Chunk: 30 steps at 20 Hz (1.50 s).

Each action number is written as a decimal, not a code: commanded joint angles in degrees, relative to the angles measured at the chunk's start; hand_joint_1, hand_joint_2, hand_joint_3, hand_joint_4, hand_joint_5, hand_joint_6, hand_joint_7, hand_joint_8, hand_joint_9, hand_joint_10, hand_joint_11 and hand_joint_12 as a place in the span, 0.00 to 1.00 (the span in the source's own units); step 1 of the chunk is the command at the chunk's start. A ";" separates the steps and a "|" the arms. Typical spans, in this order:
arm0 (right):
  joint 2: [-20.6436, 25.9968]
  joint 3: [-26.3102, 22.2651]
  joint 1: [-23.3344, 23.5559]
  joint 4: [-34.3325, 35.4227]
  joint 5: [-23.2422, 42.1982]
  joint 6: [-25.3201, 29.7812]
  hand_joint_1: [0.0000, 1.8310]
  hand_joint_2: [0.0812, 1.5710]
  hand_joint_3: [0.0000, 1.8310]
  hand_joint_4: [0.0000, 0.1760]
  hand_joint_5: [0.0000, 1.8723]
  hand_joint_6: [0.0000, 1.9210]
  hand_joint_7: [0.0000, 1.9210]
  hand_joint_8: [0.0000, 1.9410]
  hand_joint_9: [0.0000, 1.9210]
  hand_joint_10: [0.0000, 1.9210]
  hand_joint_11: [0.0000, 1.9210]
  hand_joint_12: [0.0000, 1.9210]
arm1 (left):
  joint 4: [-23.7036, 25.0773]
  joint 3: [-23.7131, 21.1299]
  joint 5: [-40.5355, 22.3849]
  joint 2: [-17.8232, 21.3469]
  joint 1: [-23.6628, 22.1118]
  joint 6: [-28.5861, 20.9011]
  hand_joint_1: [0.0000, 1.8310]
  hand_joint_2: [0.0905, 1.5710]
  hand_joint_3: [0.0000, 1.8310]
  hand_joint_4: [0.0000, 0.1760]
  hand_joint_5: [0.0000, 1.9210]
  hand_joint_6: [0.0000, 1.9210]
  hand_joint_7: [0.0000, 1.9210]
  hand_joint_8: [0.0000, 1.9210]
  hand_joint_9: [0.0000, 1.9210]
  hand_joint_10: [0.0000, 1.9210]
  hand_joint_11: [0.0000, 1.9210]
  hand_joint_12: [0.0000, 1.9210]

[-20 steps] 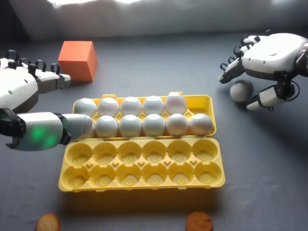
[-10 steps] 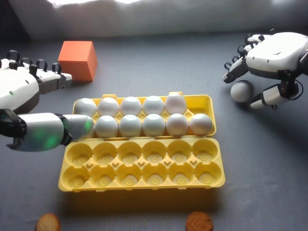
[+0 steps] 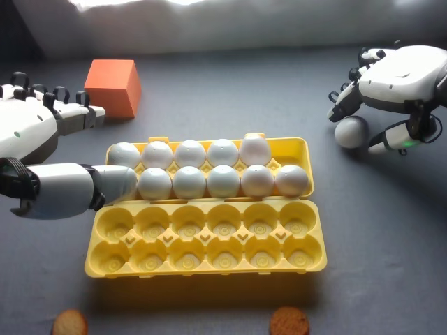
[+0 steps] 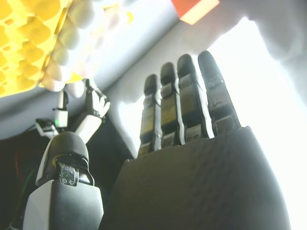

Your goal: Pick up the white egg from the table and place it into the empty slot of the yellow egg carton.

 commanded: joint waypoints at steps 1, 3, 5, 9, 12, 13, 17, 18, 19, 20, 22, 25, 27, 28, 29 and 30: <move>0.81 0.24 -0.09 0.64 6.03 0.20 0.68 0.64 0.00 0.00 0.43 0.05 0.46 0.07 0.28 0.46 0.06 0.84 | 2.37 -0.05 -3.72 0.54 -0.77 0.17 0.00 0.75 0.00 0.00 0.10 0.00 0.12 0.00 0.10 0.00 0.00 0.18; 0.77 0.10 -0.09 0.64 6.02 0.39 0.67 0.72 0.00 0.00 0.44 0.53 0.50 0.59 0.34 0.63 0.13 0.90 | 2.41 -0.13 -3.72 0.54 -0.77 0.17 0.00 0.75 0.00 0.00 0.12 0.00 0.14 0.00 0.13 0.00 0.00 0.23; 0.77 -0.20 -0.09 0.64 6.02 0.39 0.75 0.71 0.00 0.00 0.49 0.47 0.53 0.57 0.40 0.73 0.16 0.90 | 2.41 -0.23 -3.72 0.54 -0.77 0.17 0.00 0.75 0.00 0.00 0.11 0.00 0.14 0.00 0.12 0.00 0.00 0.23; 0.79 -0.43 -0.07 0.64 6.03 0.39 0.75 0.72 0.00 0.00 0.46 0.51 0.50 0.63 0.39 0.73 0.19 0.88 | 2.32 -0.33 -4.00 0.56 -0.81 0.17 0.00 0.75 0.00 0.00 0.13 0.00 0.15 0.00 0.14 0.00 0.00 0.25; 0.79 -0.43 -0.13 0.64 6.03 0.39 0.75 0.72 0.00 0.00 0.46 0.52 0.51 0.60 0.41 0.71 0.21 0.86 | 2.18 -0.33 -4.27 0.57 -0.86 0.17 0.00 0.75 0.00 0.00 0.13 0.00 0.14 0.00 0.13 0.00 0.00 0.24; 0.79 -0.43 -0.13 0.64 6.03 0.39 0.75 0.71 0.00 0.00 0.47 0.51 0.51 0.59 0.42 0.70 0.22 0.85 | 2.13 -0.33 -4.28 0.58 -0.86 0.17 0.00 0.75 0.00 0.00 0.13 0.00 0.14 0.00 0.13 0.00 0.00 0.24; 0.83 -0.42 0.47 0.64 6.19 0.46 0.75 0.72 0.00 0.00 0.46 0.52 0.50 0.61 0.41 0.70 0.22 0.84 | 2.03 -0.33 -4.30 0.59 -0.88 0.16 0.00 0.75 0.00 0.00 0.13 0.00 0.15 0.00 0.14 0.00 0.00 0.25; 0.83 -0.42 0.69 0.64 6.18 0.50 0.75 0.72 0.00 0.00 0.46 0.52 0.50 0.60 0.41 0.70 0.22 0.84 | 1.96 -0.33 -4.30 0.60 -0.88 0.16 0.00 0.75 0.00 0.00 0.13 0.00 0.15 0.00 0.14 0.00 0.00 0.26; 0.84 -0.42 1.03 0.64 6.18 0.68 0.75 0.72 0.00 0.00 0.45 0.53 0.50 0.60 0.41 0.71 0.22 0.85 | 1.91 -0.33 -4.35 0.62 -0.90 0.16 0.00 0.75 0.00 0.00 0.12 0.00 0.14 0.00 0.13 0.00 0.00 0.24; 0.84 -0.42 1.50 0.64 6.17 0.77 0.75 0.72 0.00 0.00 0.45 0.53 0.50 0.60 0.41 0.71 0.21 0.85 | 1.91 -0.33 -4.41 0.68 -0.94 0.16 0.00 0.75 0.00 0.00 0.14 0.00 0.16 0.00 0.14 0.00 0.00 0.27; 0.84 -0.43 2.30 0.64 5.98 0.99 0.75 0.72 0.00 0.00 0.45 0.53 0.50 0.60 0.41 0.70 0.22 0.84 | 1.91 -0.33 -4.42 0.70 -0.94 0.16 0.00 0.75 0.00 0.00 0.14 0.00 0.16 0.00 0.14 0.00 0.00 0.27; 0.85 -0.44 3.70 0.65 5.43 1.81 0.75 0.72 0.00 0.00 0.44 0.54 0.49 0.63 0.40 0.71 0.21 0.83 | 1.89 -0.35 -4.42 0.73 -0.94 0.13 0.00 0.75 0.00 0.00 0.14 0.00 0.15 0.00 0.14 0.00 0.00 0.25; 0.84 -0.81 4.98 0.65 4.46 2.74 0.74 0.73 0.00 0.00 0.43 0.56 0.49 0.62 0.40 0.73 0.21 0.85 | 1.89 -0.35 -4.42 0.77 -0.98 0.13 0.01 0.76 0.00 0.00 0.14 0.00 0.16 0.00 0.14 0.00 0.00 0.25; 0.84 -1.41 6.02 0.66 3.78 2.76 0.74 0.72 0.00 0.00 0.44 0.54 0.50 0.60 0.40 0.73 0.22 0.87 | 1.89 -0.35 -4.42 0.77 -0.98 0.13 0.01 0.76 0.00 0.00 0.13 0.00 0.15 0.00 0.13 0.00 0.00 0.24; 0.84 -1.89 6.76 0.66 3.08 2.82 0.75 0.71 0.00 0.00 0.48 0.49 0.53 0.56 0.42 0.70 0.23 0.87 | 1.87 -0.34 -4.42 0.77 -0.98 0.13 0.01 0.76 0.00 0.00 0.13 0.00 0.15 0.00 0.13 0.00 0.00 0.24; 0.84 -2.77 8.02 0.66 1.63 2.98 0.75 0.70 0.00 0.00 0.49 0.46 0.52 0.57 0.44 0.69 0.27 0.86 | 1.83 -0.31 -4.42 0.77 -1.01 0.11 0.00 0.76 0.00 0.00 0.14 0.00 0.16 0.00 0.14 0.00 0.00 0.26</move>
